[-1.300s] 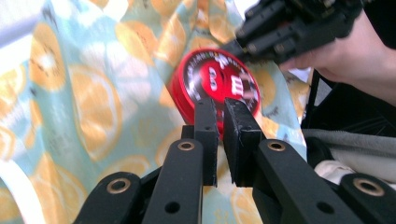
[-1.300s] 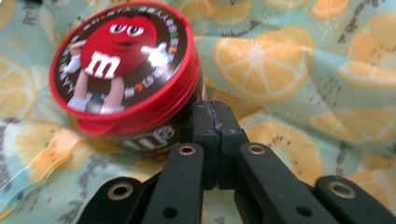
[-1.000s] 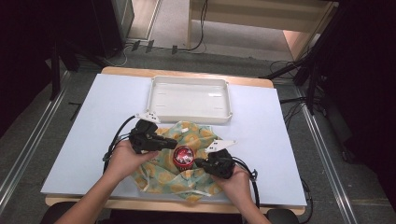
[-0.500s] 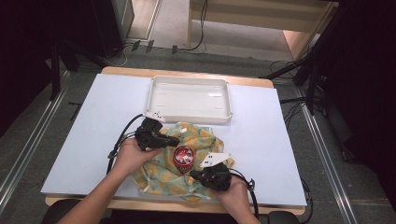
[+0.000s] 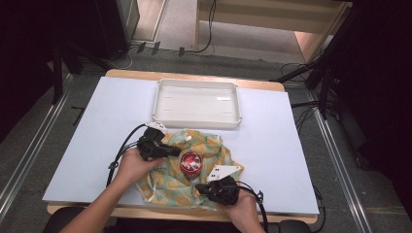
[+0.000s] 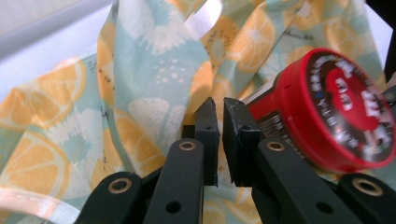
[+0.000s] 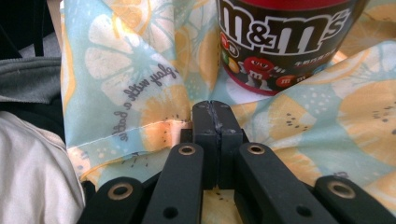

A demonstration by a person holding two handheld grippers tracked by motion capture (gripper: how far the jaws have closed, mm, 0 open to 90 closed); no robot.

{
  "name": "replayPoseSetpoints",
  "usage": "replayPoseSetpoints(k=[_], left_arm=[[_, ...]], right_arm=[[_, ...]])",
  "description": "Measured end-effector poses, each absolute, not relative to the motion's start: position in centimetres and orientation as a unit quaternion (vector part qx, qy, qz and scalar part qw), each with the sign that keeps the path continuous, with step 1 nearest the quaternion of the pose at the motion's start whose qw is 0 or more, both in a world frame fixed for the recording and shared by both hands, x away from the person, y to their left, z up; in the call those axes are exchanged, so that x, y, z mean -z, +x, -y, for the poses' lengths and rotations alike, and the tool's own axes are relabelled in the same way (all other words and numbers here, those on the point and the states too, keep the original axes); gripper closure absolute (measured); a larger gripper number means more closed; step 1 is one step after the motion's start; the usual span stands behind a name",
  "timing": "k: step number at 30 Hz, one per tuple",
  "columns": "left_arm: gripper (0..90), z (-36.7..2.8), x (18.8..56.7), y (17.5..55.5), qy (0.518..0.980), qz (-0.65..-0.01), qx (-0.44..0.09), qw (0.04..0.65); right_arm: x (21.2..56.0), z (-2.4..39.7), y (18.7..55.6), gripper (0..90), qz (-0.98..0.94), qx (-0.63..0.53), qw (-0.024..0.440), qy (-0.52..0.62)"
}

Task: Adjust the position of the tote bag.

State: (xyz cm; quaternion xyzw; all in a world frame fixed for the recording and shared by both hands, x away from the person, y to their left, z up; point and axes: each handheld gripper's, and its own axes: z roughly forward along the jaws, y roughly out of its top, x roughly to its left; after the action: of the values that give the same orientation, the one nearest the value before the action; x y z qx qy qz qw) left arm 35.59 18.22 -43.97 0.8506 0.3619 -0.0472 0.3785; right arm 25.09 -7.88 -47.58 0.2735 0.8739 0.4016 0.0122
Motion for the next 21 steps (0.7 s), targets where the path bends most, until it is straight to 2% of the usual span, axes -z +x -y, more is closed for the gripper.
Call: replayPoseSetpoints(k=[21], left_arm=[[86.3,-19.7,45.7,36.5,0.846,-0.382,0.048,0.369]], right_arm=[[47.9,7.6,24.8,90.0,-0.876,-0.405,0.013,0.261]])
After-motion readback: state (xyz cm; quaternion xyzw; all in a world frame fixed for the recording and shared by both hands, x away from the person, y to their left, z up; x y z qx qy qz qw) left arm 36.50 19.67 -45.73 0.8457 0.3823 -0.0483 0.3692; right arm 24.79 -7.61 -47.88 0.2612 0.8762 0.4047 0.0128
